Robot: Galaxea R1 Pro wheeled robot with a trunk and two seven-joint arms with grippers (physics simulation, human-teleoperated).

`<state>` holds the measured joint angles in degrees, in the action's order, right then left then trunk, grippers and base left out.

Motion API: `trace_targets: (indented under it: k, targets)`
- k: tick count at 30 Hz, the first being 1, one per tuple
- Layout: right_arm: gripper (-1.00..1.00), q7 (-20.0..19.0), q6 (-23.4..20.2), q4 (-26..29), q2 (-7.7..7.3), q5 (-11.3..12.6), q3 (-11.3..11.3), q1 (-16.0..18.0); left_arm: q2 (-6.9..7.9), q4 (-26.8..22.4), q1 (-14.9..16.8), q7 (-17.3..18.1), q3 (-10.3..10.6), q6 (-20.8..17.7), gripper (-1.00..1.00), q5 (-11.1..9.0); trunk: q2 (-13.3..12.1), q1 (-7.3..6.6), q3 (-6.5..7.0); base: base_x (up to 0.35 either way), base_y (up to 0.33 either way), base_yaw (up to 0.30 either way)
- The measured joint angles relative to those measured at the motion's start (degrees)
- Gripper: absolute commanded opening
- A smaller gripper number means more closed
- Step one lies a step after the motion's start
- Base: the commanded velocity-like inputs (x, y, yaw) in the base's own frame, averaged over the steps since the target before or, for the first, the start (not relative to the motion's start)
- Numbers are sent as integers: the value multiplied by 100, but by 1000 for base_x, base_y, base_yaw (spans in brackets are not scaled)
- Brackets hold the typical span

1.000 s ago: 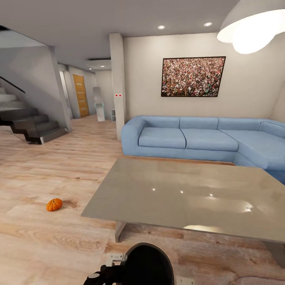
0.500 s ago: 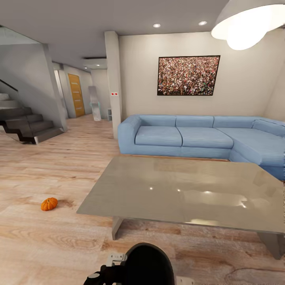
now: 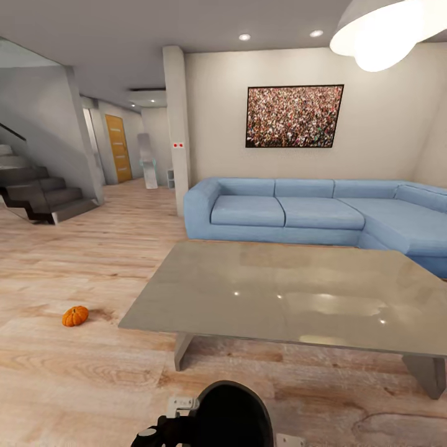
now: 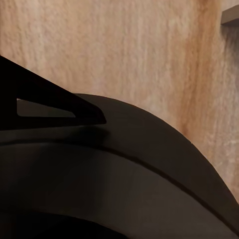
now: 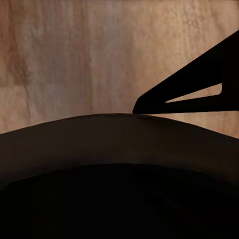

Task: Place each of the two pumpkins and all three candles from the living room inside a cabinet in the living room (use any cabinet), then make sure every cabinet is closed, and position the cauldron so it is next to a table in the living room.

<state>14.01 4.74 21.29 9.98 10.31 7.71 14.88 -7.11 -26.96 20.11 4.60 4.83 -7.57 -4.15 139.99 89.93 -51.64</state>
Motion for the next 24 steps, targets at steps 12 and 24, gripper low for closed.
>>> trace_targets:
  k: [12, 24]
  targets:
    - [-100, 9, -7, 14, 0, 0, 5, 0, 0, -7, 1, 0, -1, 2, -100, -2, 162, 88, -72, 0, 0, 0]
    - [-100, 3, 7, -3, 0, 3, 0, 0, -1, 0, 1, 0, 2, 2, -100, 2, 162, 86, -72, 95, 0, 0]
